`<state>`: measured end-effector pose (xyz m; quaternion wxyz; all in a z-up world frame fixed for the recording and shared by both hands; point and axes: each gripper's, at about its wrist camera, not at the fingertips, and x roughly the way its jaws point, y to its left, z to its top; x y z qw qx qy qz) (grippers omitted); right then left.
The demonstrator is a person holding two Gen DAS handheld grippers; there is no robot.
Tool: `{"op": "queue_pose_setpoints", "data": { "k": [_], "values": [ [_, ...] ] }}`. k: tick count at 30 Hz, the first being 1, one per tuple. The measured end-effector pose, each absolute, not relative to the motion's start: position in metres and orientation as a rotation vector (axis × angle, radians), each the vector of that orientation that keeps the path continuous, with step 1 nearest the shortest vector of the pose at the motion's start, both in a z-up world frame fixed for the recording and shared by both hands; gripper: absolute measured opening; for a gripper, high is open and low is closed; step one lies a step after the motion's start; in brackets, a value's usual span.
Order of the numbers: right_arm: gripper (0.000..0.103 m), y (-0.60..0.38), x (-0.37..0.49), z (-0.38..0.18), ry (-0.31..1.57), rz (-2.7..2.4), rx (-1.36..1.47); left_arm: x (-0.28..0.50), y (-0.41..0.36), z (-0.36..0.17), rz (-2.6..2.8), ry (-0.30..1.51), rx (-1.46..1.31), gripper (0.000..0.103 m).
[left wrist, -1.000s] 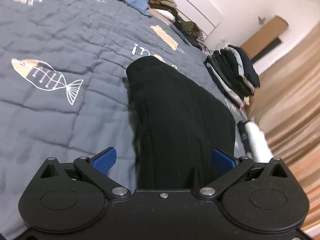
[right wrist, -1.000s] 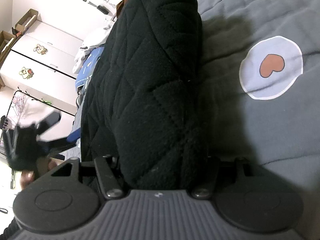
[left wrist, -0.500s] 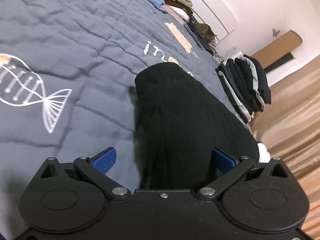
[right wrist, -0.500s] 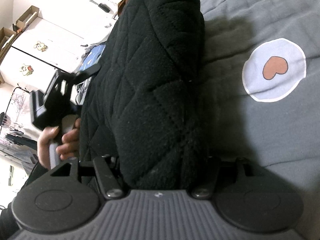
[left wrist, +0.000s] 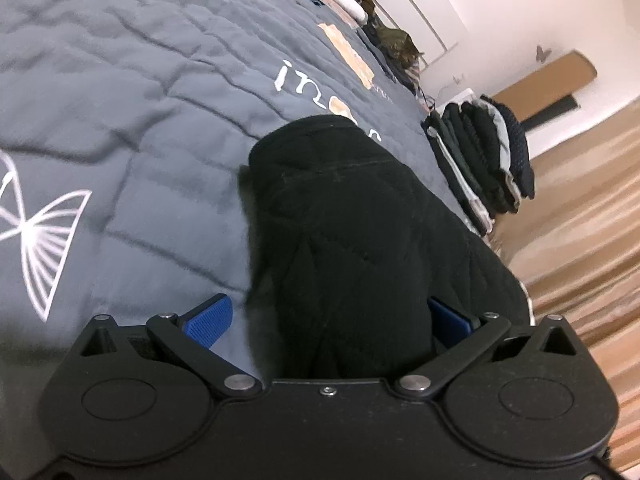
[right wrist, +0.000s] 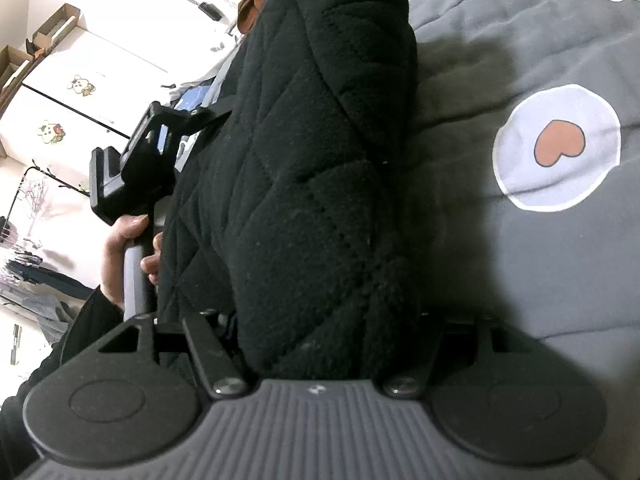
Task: Fold clothes
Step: 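Move the left gripper onto the jacket's fur-lined end and close it, then lift the black jacket with both grippers off the bed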
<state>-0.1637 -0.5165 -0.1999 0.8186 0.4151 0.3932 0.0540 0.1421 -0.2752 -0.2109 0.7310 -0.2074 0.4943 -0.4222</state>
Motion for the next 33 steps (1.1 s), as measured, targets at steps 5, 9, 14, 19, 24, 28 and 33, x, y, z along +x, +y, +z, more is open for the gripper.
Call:
{"op": "queue_pose_setpoints", "data": {
  "k": [5, 9, 14, 19, 24, 28, 33],
  "values": [
    [0.063, -0.515, -0.174, -0.201, 0.838, 0.114, 0.882, 0.145, -0.287, -0.210, -0.978, 1.107, -0.437, 0.103],
    [0.063, -0.517, -0.178, -0.201, 0.839, 0.114, 0.881, 0.144, -0.296, -0.210, -1.036, 1.120, -0.405, 0.103],
    [0.064, -0.515, -0.175, -0.201, 0.841, 0.114, 0.877, 0.149, -0.301, -0.215, -1.058, 1.159, -0.393, 0.103],
    [0.064, -0.508, -0.174, -0.201, 0.841, 0.114, 0.877, 0.150, -0.311, -0.214, -1.070, 1.169, -0.348, 0.103],
    [0.064, -0.505, -0.177, -0.201, 0.842, 0.114, 0.873, 0.150, -0.320, -0.209, -1.108, 1.171, -0.320, 0.101],
    [0.064, -0.504, -0.180, -0.202, 0.843, 0.114, 0.875, 0.144, -0.323, -0.206, -1.124, 1.128, -0.269, 0.087],
    [0.065, -0.505, -0.180, -0.201, 0.846, 0.108, 0.872, 0.129, -0.321, -0.202, -1.141, 1.040, -0.252, 0.052]
  ]
}}
